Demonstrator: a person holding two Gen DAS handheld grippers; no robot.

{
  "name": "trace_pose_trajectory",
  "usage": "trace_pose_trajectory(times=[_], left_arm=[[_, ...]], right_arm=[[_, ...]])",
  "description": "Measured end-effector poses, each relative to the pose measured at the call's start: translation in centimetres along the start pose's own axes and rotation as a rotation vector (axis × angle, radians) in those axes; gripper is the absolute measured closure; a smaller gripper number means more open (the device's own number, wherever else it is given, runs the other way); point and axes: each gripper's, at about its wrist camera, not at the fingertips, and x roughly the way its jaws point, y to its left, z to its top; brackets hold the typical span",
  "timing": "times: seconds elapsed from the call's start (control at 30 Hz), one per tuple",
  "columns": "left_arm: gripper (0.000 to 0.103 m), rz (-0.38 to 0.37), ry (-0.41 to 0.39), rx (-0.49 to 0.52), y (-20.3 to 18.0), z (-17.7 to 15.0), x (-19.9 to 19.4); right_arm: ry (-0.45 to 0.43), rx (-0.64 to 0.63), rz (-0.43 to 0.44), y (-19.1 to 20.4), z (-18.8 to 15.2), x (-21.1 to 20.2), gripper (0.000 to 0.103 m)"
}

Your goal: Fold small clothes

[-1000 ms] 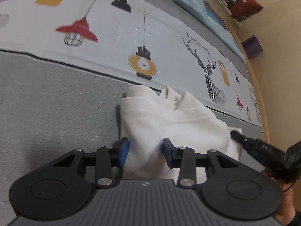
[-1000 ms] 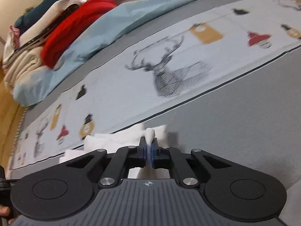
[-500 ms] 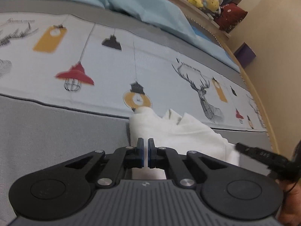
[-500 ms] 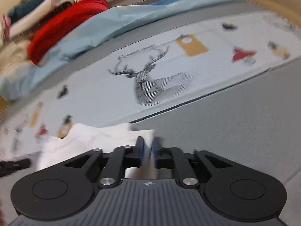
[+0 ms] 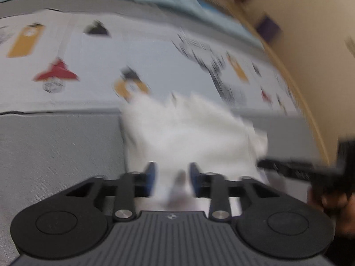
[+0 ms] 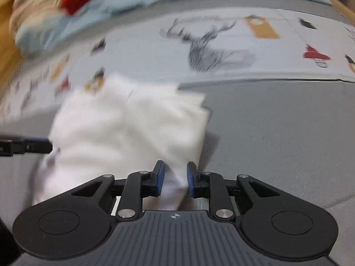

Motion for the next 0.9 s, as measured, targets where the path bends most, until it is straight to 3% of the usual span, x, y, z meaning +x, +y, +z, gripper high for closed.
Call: trace_pose_trajectory(times=[0.03, 0.07, 0.1, 0.2, 0.3, 0.33, 0.37, 0.4, 0.43, 0.47, 0.5, 0.6, 0.7, 0.77, 0.83, 0.9], left_arm=[[0.037, 0.035, -0.018, -0.029, 0.3, 0.2, 0.0], [0.033, 0.066, -0.010, -0.051, 0.7, 0.5, 0.3], [0.033, 0.091, 0.024, -0.077, 1.2, 0.6, 1.1], [0.033, 0.049, 0.106, -0.152, 2.7, 0.5, 2.9], [0.033, 0.016, 0.117, -0.161, 2.8, 0.4, 4.0], [0.037, 0.011, 0.110, -0.146, 2.6, 0.4, 4.2], [0.048, -0.001, 0.106, -0.129, 2.4, 0.5, 4.2], [0.052, 0.001, 0.103, -0.112, 2.2, 0.4, 4.2], [0.063, 0.009, 0.098, -0.087, 1.9, 0.6, 4.2], [0.069, 0.012, 0.098, -0.065, 1.7, 0.7, 4.1], [0.071, 0.012, 0.091, -0.048, 1.6, 0.9, 4.0], [0.074, 0.045, -0.003, -0.020, 1.4, 2.0, 2.4], [0.074, 0.095, -0.133, 0.016, 1.2, 3.1, 0.0], [0.069, 0.148, -0.222, 0.036, 0.8, 3.8, -1.6], [0.067, 0.210, -0.290, 0.029, 0.8, 4.5, -3.0], [0.064, 0.212, -0.307, -0.002, 1.2, 4.8, -3.8]], right_arm=[[-0.033, 0.036, 0.000, -0.5, 0.3, -0.4, 0.062], [-0.057, 0.061, -0.014, -0.9, 0.6, -0.6, 0.047], [-0.070, 0.074, -0.032, -1.2, 0.8, -0.6, 0.042], [-0.020, 0.101, -0.026, -1.5, 1.0, 1.0, 0.042], [0.043, 0.151, 0.016, -1.8, 0.8, 2.8, 0.039], [0.036, 0.158, 0.020, -1.7, 0.9, 2.8, 0.038], [0.034, 0.166, 0.030, -1.8, 1.1, 2.9, 0.037], [0.035, 0.178, 0.042, -1.8, 1.3, 3.1, 0.042], [0.033, 0.188, 0.058, -1.7, 1.6, 3.2, 0.051], [0.034, 0.194, 0.086, -1.4, 1.7, 3.4, 0.069], [0.036, 0.195, 0.109, -1.2, 1.9, 3.5, 0.079], [-0.011, 0.156, 0.109, 0.1, 2.7, 3.6, 0.088], [-0.114, 0.196, 0.175, 0.5, 4.2, 2.7, 0.089], [-0.200, 0.155, 0.197, 1.7, 5.2, 1.9, 0.088], [-0.292, 0.098, 0.118, 3.3, 6.2, 1.2, 0.080], [-0.356, 0.112, 0.027, 3.6, 6.9, 0.8, 0.064]])
